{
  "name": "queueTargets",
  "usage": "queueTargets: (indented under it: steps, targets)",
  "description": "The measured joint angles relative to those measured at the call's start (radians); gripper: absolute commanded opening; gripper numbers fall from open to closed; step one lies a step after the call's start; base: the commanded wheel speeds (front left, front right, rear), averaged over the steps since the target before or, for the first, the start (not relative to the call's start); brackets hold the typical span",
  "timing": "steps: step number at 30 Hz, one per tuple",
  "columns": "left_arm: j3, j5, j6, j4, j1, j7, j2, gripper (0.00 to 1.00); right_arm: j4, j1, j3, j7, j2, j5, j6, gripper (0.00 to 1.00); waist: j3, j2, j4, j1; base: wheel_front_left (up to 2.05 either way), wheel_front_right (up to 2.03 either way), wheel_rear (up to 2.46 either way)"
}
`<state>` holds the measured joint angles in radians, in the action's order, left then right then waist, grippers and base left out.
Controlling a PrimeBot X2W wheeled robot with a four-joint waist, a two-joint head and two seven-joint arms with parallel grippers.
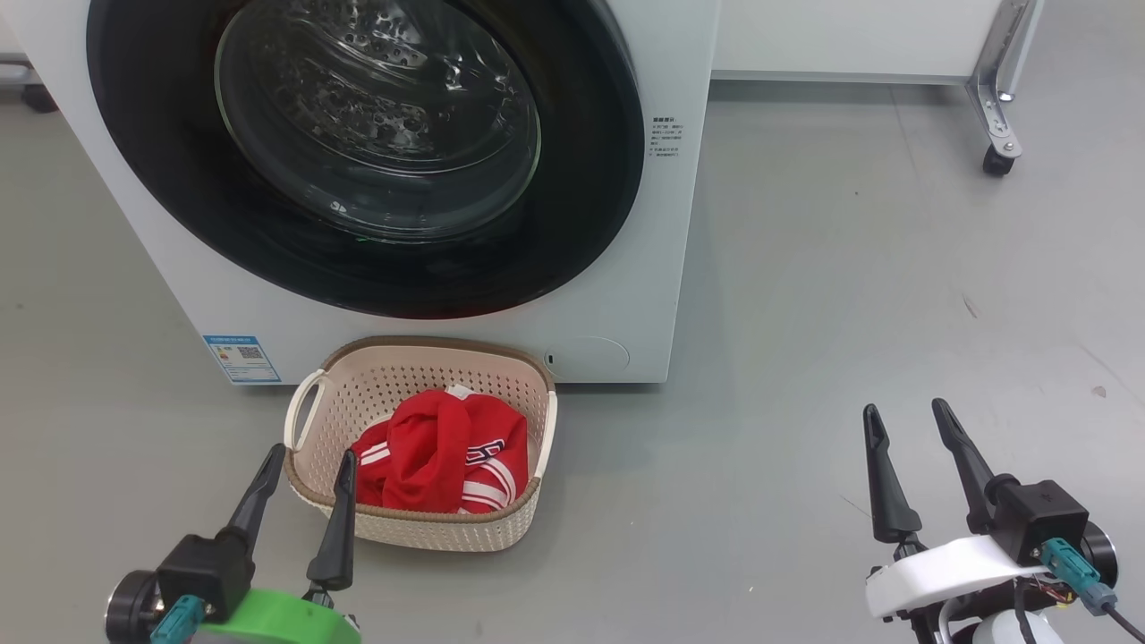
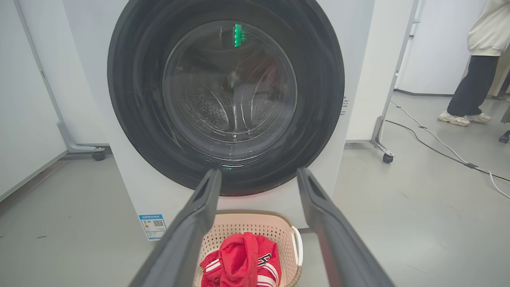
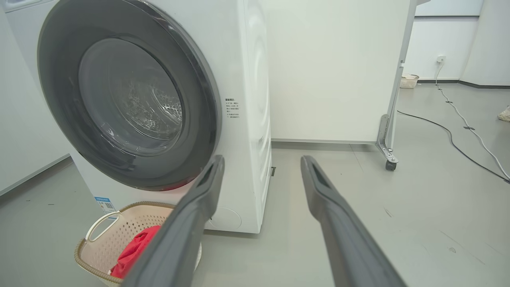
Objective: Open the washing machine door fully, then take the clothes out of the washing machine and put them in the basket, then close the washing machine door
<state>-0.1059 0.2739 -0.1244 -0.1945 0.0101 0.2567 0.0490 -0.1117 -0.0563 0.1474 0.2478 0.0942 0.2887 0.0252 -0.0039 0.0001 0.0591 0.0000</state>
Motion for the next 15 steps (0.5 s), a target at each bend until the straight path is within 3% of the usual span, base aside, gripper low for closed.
queueTargets:
  steps: [6, 7, 15]
  targets:
    - [0.002, -0.002, 0.000, 0.017, 0.000, 0.000, 0.000, 1.00, 0.007, 0.000, 0.000, 0.000, -0.001, 0.000, -0.005, 1.00, 0.001, 0.0000, 0.000, 0.0000, 0.00, 0.00, 0.00]
    - [0.002, -0.002, 0.000, 0.012, 0.000, 0.000, -0.001, 0.00, 0.002, 0.000, 0.000, -0.001, -0.002, 0.000, -0.005, 0.00, 0.001, 0.0000, 0.000, 0.0000, 0.00, 0.00, 0.00]
    - [-0.004, 0.020, 0.000, -0.029, 0.022, 0.000, -0.009, 0.00, -0.041, -0.030, 0.003, -0.005, -0.016, 0.025, -0.007, 0.00, 0.002, 0.0000, -0.002, 0.0000, 0.00, 0.00, 0.00]
